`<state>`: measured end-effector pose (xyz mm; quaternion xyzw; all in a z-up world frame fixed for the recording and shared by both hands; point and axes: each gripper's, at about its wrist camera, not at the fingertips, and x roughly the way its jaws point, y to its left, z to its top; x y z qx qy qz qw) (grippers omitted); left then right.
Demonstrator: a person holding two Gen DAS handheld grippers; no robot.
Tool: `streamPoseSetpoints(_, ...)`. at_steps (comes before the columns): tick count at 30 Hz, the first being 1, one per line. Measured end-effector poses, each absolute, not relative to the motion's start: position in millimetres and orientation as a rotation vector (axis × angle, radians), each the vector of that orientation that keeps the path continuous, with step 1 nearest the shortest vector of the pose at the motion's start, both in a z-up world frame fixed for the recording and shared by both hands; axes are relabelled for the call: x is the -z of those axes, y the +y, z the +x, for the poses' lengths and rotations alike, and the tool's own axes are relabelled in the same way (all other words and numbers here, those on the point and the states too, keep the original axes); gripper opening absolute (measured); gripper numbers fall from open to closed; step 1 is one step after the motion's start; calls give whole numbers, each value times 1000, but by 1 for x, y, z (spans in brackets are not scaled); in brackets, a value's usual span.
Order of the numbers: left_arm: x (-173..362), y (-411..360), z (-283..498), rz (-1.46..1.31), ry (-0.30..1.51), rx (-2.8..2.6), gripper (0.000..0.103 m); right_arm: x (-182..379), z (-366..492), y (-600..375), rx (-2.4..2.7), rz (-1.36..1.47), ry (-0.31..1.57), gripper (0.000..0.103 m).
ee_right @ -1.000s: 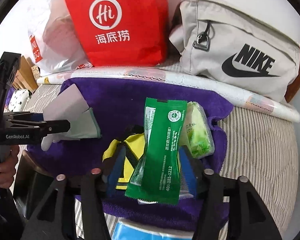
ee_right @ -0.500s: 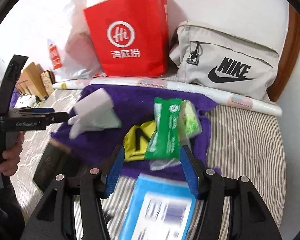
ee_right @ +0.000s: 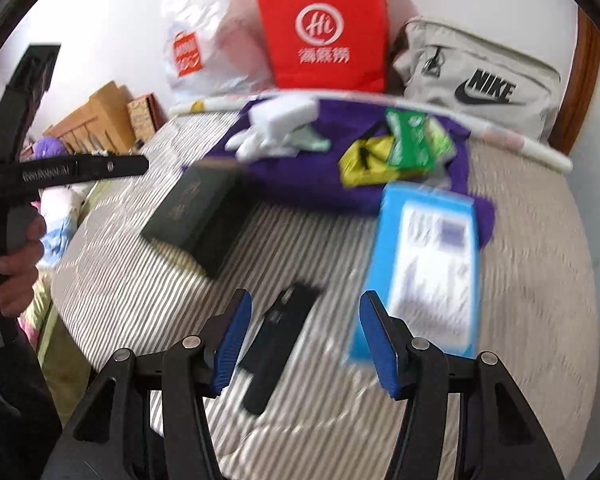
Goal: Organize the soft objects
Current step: 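Reach down and grasp a black watch strap piece with the right tool, then grasp the other black watch strap piece with the left tool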
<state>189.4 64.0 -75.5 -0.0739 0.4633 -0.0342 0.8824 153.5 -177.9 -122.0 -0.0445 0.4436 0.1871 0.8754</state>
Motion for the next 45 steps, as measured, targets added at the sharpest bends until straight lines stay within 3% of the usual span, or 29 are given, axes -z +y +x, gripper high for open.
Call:
streamPoseSetpoints(5,89,70,158,-187,964,91,72,152,122,-159,-397,-124,943,49)
streamPoseSetpoints(14,124,68,126,-228,1000,132,72,194,133,-164,-320,-17,943,46)
streamPoseSetpoints(18,132,71,119,-246,1010,135,72,207,140,-160,-308,-20,963,34)
streamPoseSetpoints(22,134,70,116,-241,1013,135,72,212,139,-151,-296,-43,922,33)
streamPoseSetpoints(24,134,69,115,-237,1013,138,72,213,139,-149,-292,-45,909,24)
streamPoseSetpoints(34,138,58,108,-218,1022,168,72,207,122,-161,-316,-102,957,23)
streamPoseSetpoints(40,142,54,108,-207,1040,169,72,213,134,-162,-311,-62,946,27)
streamPoseSetpoints(45,145,48,109,-194,1049,169,72,214,135,-170,-341,-36,921,21)
